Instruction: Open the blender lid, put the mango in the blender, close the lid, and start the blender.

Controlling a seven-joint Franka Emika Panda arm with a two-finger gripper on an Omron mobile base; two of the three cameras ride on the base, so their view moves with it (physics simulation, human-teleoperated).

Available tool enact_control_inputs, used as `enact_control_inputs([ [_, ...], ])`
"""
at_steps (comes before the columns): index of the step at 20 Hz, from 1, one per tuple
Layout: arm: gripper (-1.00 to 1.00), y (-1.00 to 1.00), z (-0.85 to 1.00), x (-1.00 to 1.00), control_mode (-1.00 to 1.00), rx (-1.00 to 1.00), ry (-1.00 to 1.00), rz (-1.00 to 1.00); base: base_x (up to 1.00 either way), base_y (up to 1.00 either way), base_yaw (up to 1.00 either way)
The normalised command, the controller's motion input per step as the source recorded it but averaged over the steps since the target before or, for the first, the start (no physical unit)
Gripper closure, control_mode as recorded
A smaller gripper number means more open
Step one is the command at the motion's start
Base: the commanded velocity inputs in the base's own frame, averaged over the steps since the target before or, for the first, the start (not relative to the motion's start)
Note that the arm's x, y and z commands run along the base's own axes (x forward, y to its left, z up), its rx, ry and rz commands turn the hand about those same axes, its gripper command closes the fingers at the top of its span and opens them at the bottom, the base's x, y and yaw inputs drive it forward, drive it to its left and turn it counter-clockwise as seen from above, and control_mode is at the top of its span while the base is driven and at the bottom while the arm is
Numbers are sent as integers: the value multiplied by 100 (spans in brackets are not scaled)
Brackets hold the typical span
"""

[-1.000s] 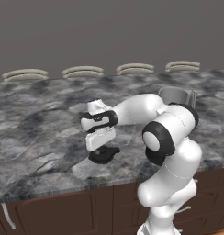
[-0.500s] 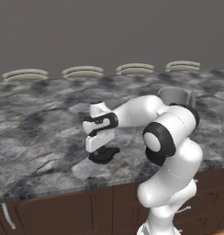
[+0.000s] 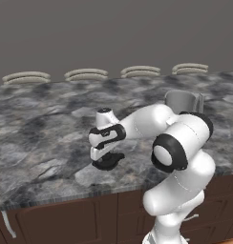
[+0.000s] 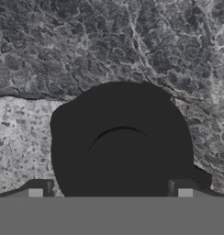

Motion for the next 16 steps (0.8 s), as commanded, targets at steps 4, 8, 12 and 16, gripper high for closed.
enact_control_inputs([
  [4, -100, -18, 0, 0, -100, 7, -14, 0, 0, 0, 0],
  [8, -100, -3, -2, 0, -100, 6, -6, 0, 0, 0, 0],
  [12, -100, 1, -27, 1, -100, 1, 0, 0, 0, 0, 0],
  [16, -100, 10, -30, 0, -100, 0, 0, 0, 0, 0, 0],
])
